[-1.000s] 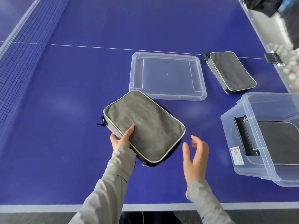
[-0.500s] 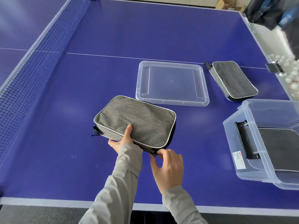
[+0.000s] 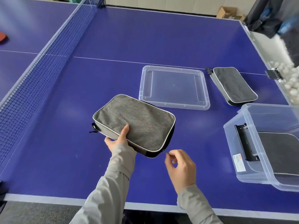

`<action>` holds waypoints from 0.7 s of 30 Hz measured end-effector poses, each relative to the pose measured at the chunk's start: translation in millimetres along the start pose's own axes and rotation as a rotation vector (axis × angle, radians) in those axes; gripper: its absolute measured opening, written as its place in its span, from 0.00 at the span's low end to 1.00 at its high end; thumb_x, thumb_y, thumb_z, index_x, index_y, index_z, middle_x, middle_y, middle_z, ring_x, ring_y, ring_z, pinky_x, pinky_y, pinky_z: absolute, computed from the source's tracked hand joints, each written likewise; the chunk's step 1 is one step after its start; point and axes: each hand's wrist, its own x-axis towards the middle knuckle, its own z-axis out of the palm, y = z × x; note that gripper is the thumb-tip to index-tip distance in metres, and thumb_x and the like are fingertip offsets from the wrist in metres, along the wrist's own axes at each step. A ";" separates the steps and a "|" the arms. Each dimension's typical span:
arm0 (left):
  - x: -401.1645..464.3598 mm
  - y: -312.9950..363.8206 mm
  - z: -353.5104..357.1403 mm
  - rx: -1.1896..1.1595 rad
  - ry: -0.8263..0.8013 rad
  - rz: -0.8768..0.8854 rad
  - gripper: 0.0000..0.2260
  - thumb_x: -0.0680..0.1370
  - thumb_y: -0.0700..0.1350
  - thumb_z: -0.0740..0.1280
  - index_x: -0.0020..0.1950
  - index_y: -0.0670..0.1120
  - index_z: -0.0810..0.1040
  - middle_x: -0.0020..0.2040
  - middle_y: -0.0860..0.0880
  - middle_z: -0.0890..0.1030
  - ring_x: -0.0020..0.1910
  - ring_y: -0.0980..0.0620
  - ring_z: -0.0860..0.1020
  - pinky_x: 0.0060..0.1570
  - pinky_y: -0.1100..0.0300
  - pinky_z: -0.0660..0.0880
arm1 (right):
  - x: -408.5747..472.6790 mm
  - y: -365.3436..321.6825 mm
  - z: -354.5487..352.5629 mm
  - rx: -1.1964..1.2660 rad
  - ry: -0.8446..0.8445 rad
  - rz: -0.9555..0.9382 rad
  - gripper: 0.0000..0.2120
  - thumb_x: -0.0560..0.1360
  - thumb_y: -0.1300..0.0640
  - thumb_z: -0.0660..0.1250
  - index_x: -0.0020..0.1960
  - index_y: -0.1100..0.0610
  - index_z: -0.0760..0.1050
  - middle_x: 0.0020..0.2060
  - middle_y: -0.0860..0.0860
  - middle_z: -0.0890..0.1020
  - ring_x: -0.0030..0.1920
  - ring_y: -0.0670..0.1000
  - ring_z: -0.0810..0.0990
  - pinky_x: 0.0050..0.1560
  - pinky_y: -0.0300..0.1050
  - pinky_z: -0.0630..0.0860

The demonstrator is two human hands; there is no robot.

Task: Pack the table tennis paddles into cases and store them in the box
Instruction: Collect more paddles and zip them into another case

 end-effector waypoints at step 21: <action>25.3 38.8 -38.4 0.328 -0.673 0.163 0.26 0.58 0.40 0.80 0.52 0.50 0.73 0.40 0.49 0.85 0.37 0.47 0.84 0.33 0.56 0.80 | 88.9 34.1 -20.2 0.485 -0.352 0.398 0.11 0.71 0.69 0.69 0.37 0.53 0.77 0.31 0.46 0.80 0.32 0.48 0.78 0.37 0.38 0.76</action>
